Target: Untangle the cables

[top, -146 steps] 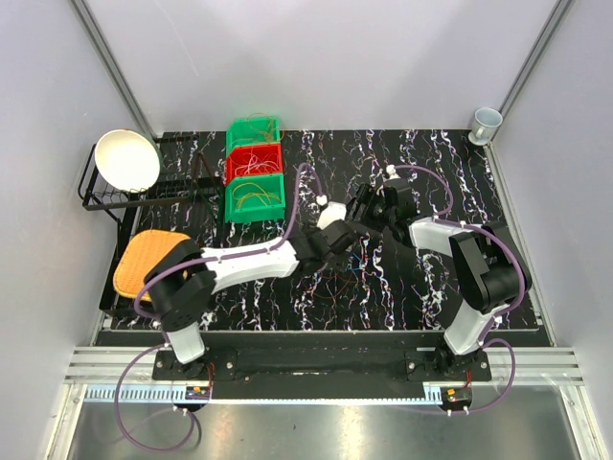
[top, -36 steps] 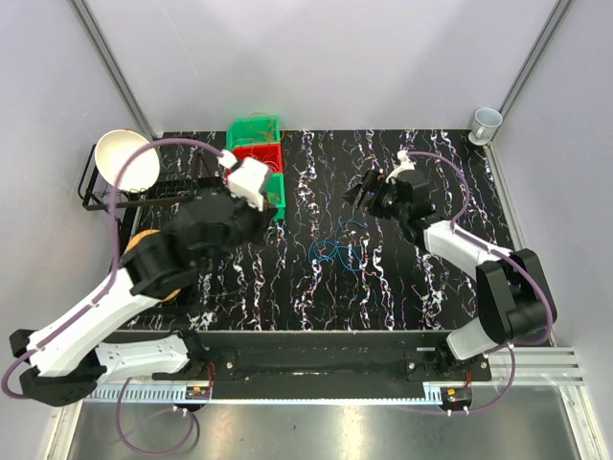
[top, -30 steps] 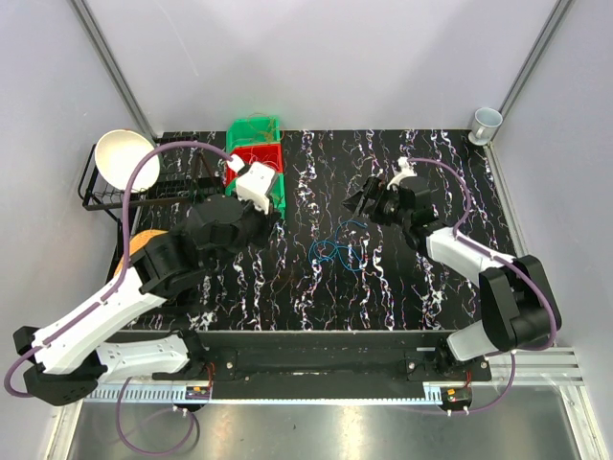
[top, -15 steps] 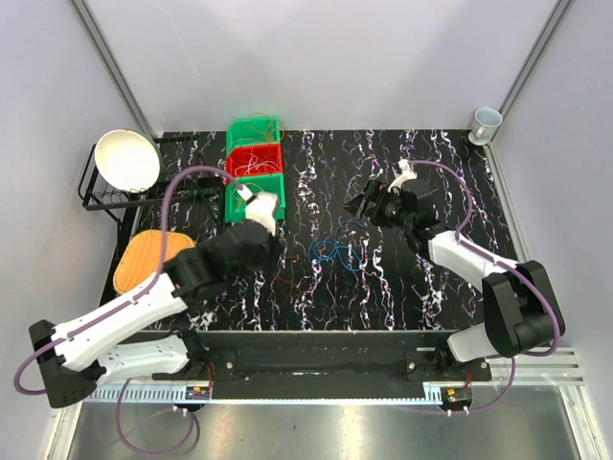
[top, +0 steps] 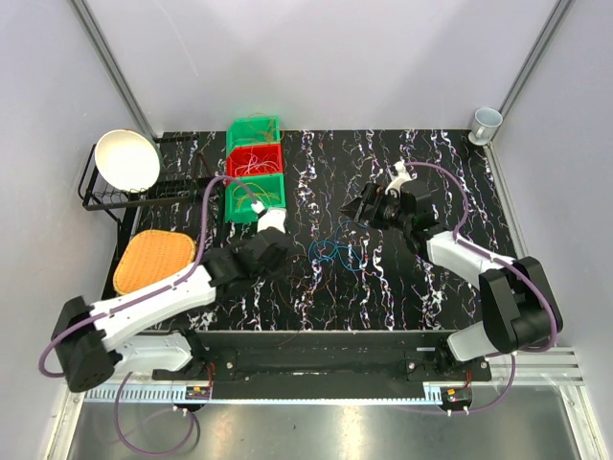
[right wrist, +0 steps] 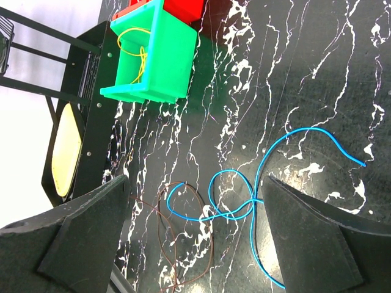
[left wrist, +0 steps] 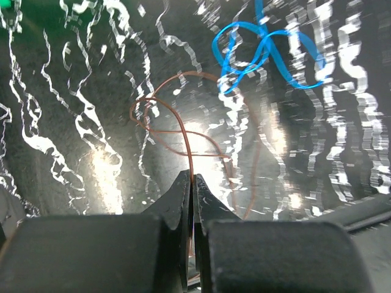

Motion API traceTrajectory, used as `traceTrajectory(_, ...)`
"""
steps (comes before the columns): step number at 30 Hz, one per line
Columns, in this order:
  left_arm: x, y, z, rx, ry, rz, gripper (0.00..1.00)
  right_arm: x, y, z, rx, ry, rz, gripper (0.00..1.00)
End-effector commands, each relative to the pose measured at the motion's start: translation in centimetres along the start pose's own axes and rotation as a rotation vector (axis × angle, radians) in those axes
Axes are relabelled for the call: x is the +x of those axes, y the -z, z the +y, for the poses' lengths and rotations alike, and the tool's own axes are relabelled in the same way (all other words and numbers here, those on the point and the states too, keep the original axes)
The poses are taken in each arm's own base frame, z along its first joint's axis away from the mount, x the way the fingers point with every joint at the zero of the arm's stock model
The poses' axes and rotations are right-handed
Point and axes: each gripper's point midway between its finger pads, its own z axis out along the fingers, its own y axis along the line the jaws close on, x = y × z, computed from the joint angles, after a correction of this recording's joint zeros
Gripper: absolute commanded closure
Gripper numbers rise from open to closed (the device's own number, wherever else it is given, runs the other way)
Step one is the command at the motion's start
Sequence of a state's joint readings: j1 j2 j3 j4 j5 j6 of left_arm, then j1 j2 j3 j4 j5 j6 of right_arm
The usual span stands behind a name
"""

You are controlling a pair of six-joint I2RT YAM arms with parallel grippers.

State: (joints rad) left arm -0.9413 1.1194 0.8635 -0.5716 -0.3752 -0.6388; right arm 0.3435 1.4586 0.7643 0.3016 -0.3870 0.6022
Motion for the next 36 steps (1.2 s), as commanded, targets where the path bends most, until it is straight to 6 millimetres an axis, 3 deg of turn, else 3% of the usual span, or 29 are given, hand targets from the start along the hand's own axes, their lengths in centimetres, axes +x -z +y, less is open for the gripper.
traceTrajectory(1, -1.1, -2.1, 0.0, -0.050, 0.015, -0.028, 1.00, -0.5, -0.4, 0.6, -0.047, 0.017, -0.013, 0.06)
traceTrajectory(5, -1.9, -4.1, -0.7, -0.080, -0.022, -0.003, 1.00, -0.5, -0.5, 0.4, -0.041, 0.019, -0.012, 0.06)
traceTrajectory(9, -1.3, -7.0, -0.6, -0.113, -0.059, 0.067, 1.00, -0.3, -0.4, 0.2, -0.033, 0.024, -0.011, 0.06)
traceTrajectory(13, -2.8, -9.0, -1.0, -0.128, -0.091, 0.088, 1.00, -0.2, -0.6, 0.1, -0.035, 0.021, -0.006, 0.06)
traceTrajectory(21, -2.4, -13.4, 0.7, -0.189, -0.090, 0.199, 0.98, -0.1, -0.8, -0.1, -0.028, 0.020, -0.001, 0.06)
traceTrajectory(24, -1.8, -13.4, 1.0, -0.190, -0.096, 0.218, 0.82, 0.0, -0.9, -0.3, -0.025, 0.018, 0.002, 0.06)
traceTrajectory(25, -1.8, -13.2, 1.0, -0.186, -0.096, 0.217, 0.71, 0.0, -1.0, -0.3, -0.026, 0.013, 0.005, 0.06)
traceTrajectory(28, -2.4, -11.9, 1.1, -0.180, -0.095, 0.200, 0.57, 0.3, -1.3, -0.4, -0.028, 0.004, 0.017, 0.06)
traceTrajectory(29, -2.9, -11.1, 1.2, -0.180, -0.095, 0.185, 0.48, 0.3, -1.3, -0.4, -0.028, 0.001, 0.019, 0.06)
traceTrajectory(34, -5.4, -7.5, 1.7, -0.185, -0.114, 0.120, 0.24, 0.5, -1.7, -0.6, -0.028, -0.007, 0.032, 0.06)
traceTrajectory(35, -5.4, -6.8, 2.1, -0.198, -0.125, 0.127, 0.13, 0.5, -1.7, -0.6, -0.028, -0.009, 0.032, 0.06)
traceTrajectory(36, -5.7, -6.2, 2.3, -0.202, -0.123, 0.122, 0.10, 0.5, -1.7, -0.6, -0.028, -0.009, 0.032, 0.06)
